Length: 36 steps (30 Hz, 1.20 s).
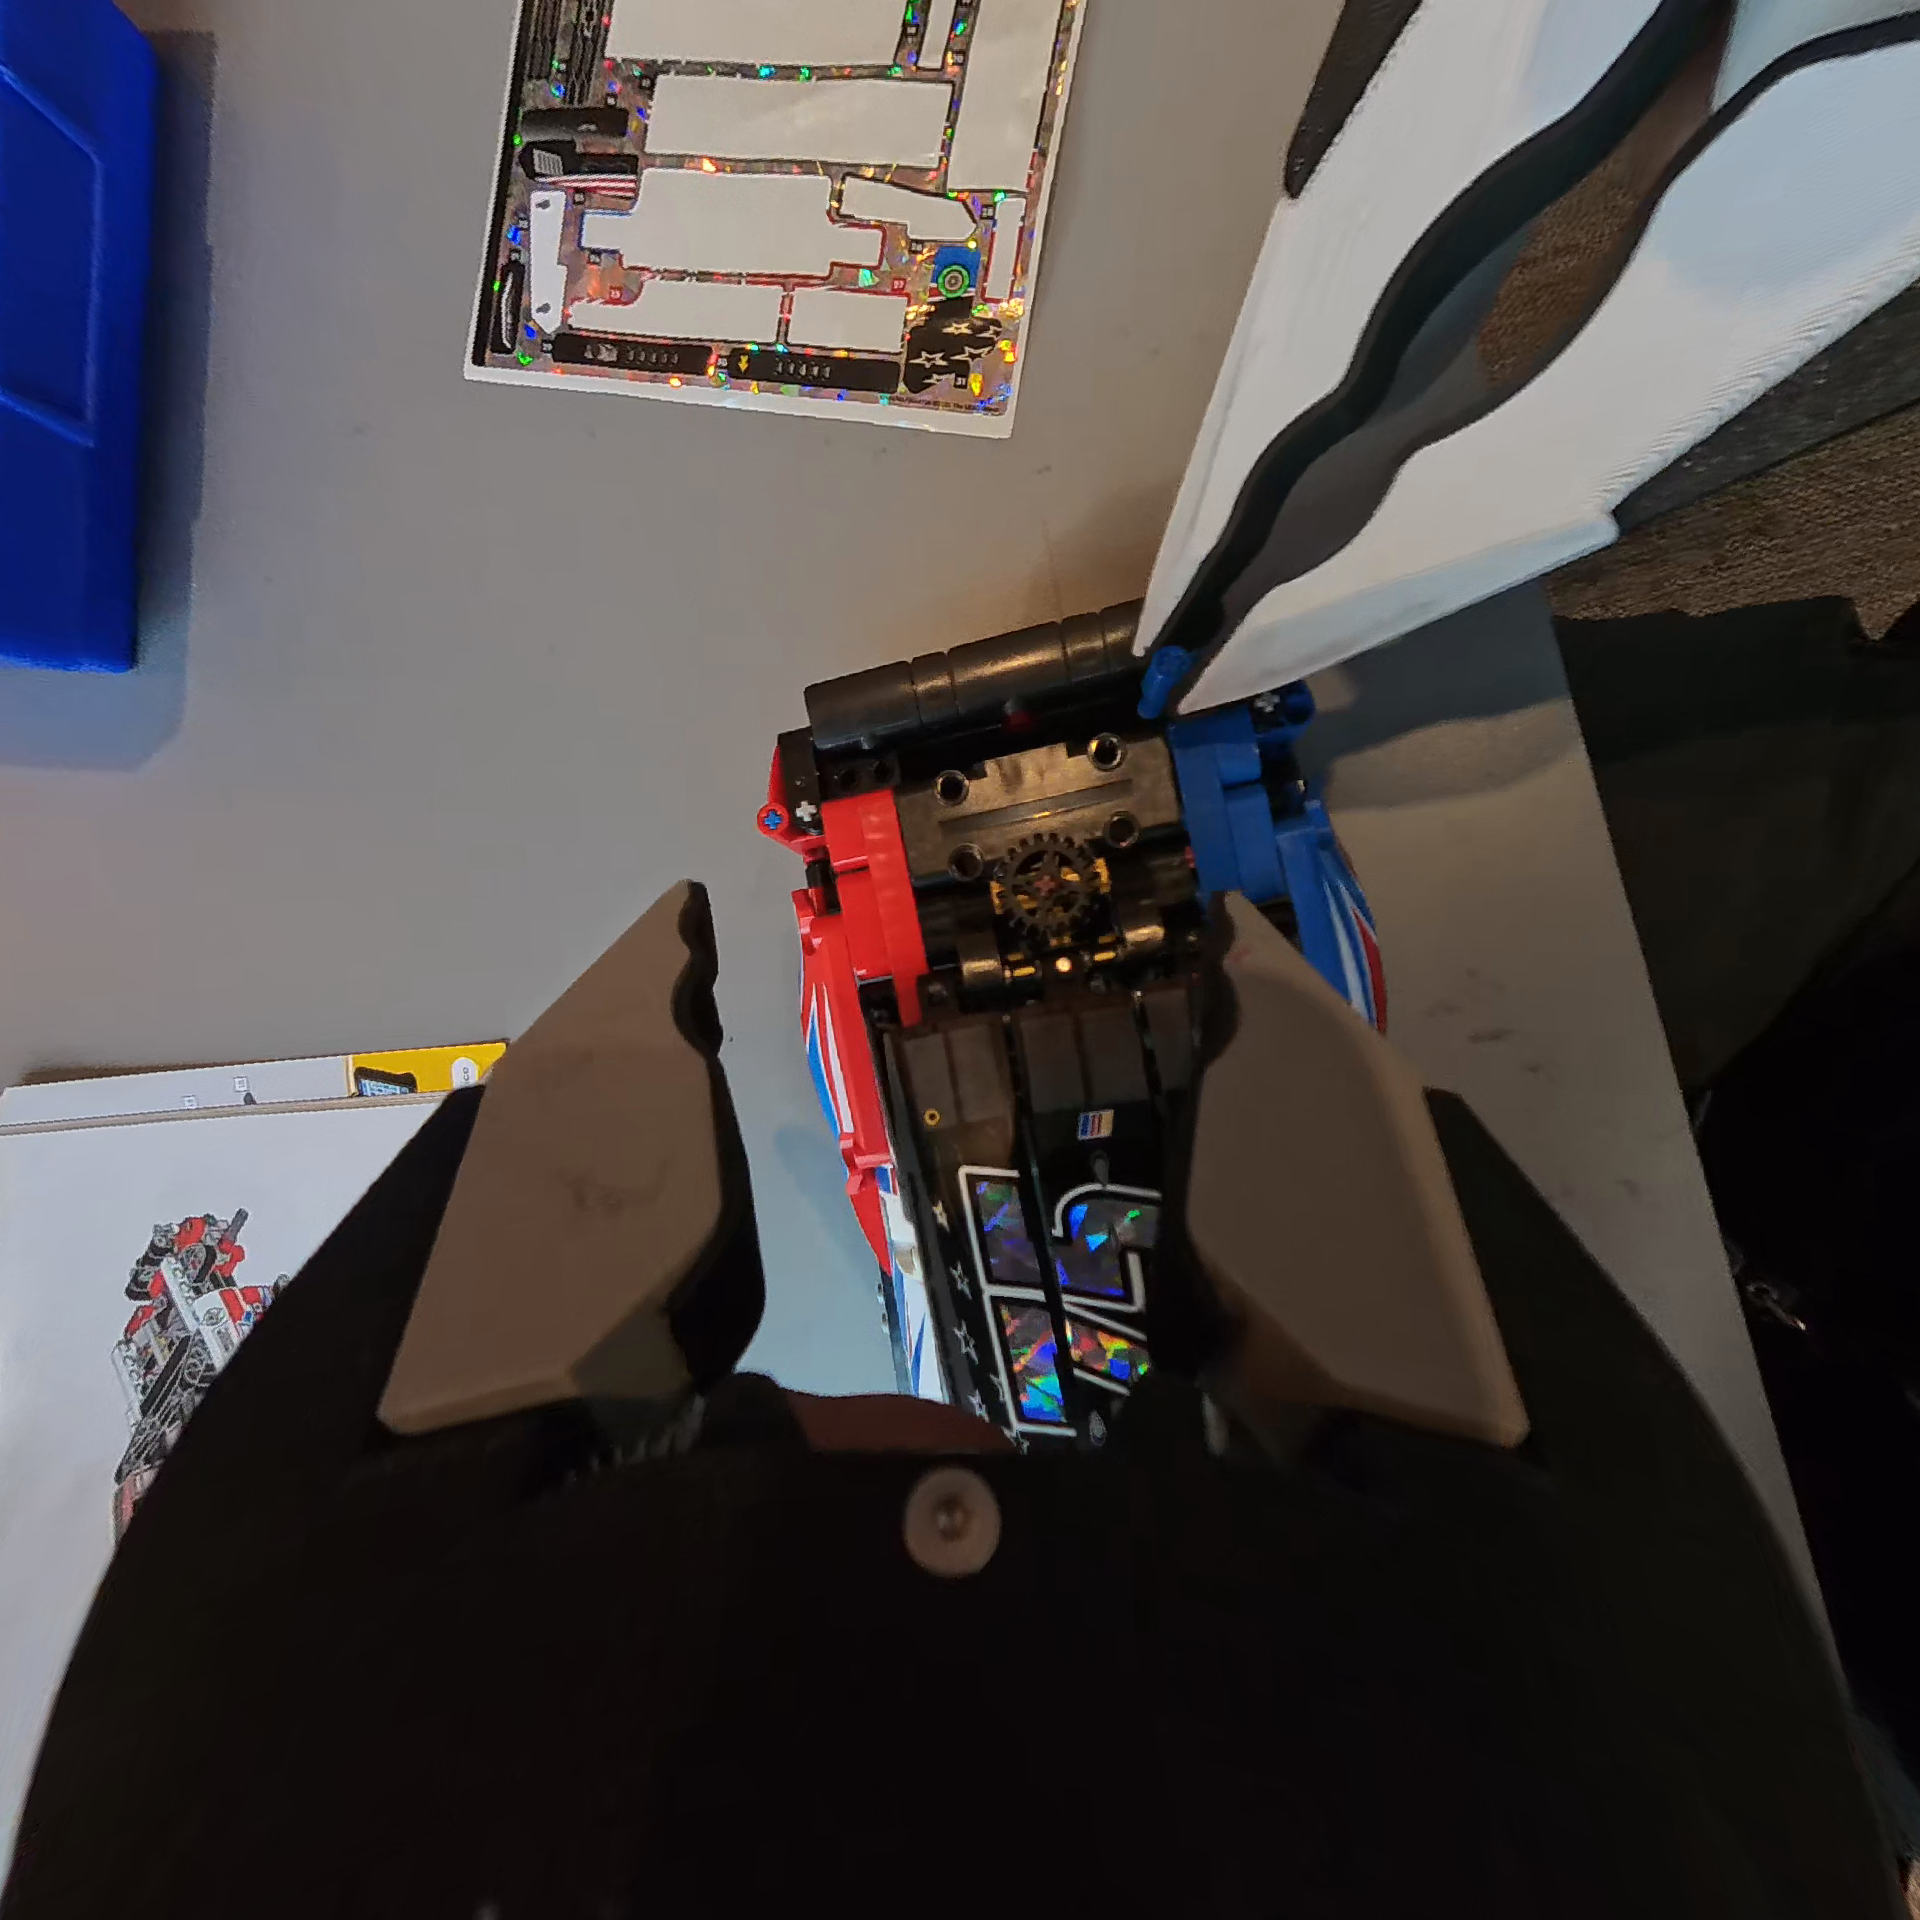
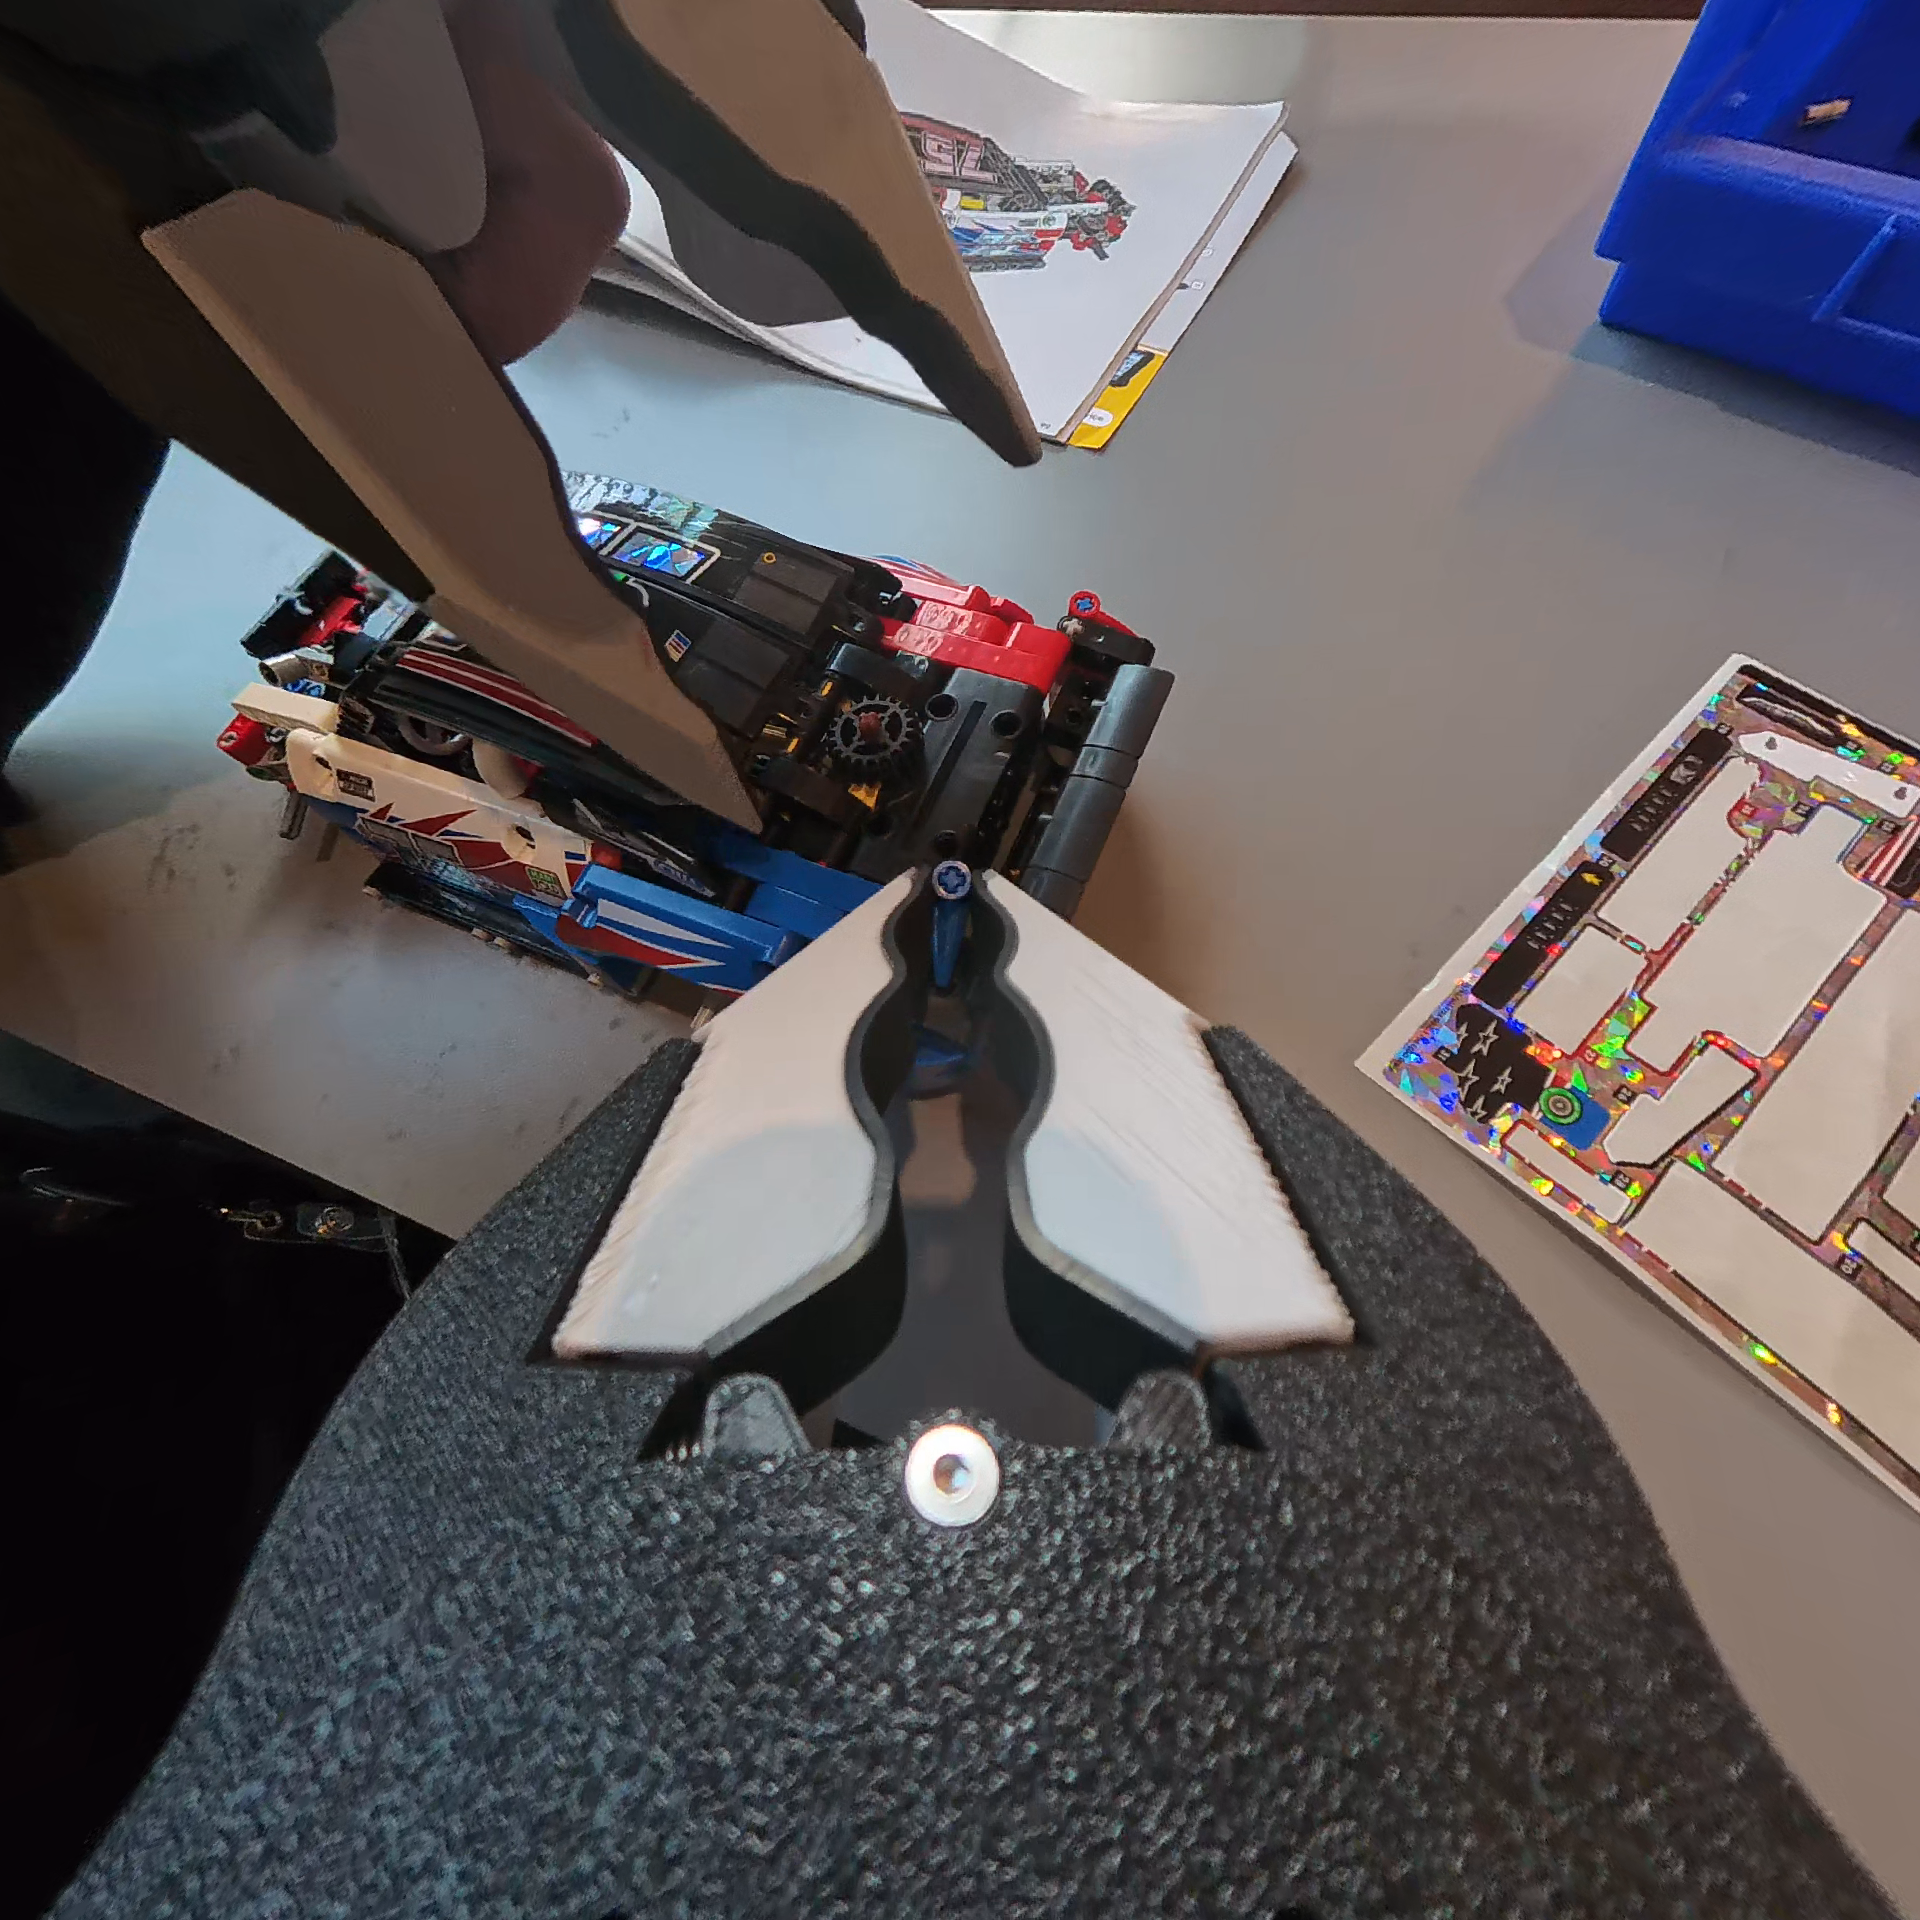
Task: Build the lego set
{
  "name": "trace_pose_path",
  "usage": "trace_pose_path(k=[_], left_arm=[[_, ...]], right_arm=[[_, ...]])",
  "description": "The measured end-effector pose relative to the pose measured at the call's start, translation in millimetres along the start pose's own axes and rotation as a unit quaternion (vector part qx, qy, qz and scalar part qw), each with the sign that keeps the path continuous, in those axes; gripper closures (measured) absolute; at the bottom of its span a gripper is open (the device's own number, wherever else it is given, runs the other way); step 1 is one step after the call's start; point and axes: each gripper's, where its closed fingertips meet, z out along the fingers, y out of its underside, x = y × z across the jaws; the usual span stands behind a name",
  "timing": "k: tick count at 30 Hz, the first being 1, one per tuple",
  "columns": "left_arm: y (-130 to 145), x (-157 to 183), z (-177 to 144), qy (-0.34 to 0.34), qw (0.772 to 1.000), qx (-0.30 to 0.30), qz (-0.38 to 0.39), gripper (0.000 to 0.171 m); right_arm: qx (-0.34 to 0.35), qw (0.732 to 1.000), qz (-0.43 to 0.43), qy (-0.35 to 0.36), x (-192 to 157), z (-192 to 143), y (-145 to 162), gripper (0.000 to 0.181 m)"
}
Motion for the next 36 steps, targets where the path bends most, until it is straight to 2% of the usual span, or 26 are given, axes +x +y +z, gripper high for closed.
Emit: trace_pose_path(k=[5,9,15,18,21,36], left_arm=[[12,-13,-7,-0.004,1.000,-0.002,-0.014,0.078],[24,-22,-13,-0.003,1.000,-0.003,-0.031,0.066],[20,-14,-18,0.019,0.999,0.012,-0.024,0.063],[12,-5,-19,0.031,0.999,0.026,-0.012,0.063],[19,-4,-10,0.034,0.999,0.003,-0.012,0.062],[18,6,-5,0.093,0.995,0.016,-0.035,0.072]], right_arm=[[-0.024,0.999,0.036,-0.021,-3,-3,6,0.176],[-0.026,0.998,0.044,-0.022,-6,-8,10,0.176],[-0.020,0.999,0.039,-0.022,-10,-17,8,0.176],[-0.026,0.999,0.037,-0.021,-11,-20,10,0.176],[-0.037,0.999,0.034,-0.014,-12,-18,16,0.176],[-0.055,0.998,0.012,0.024,-12,-14,23,0.175]])
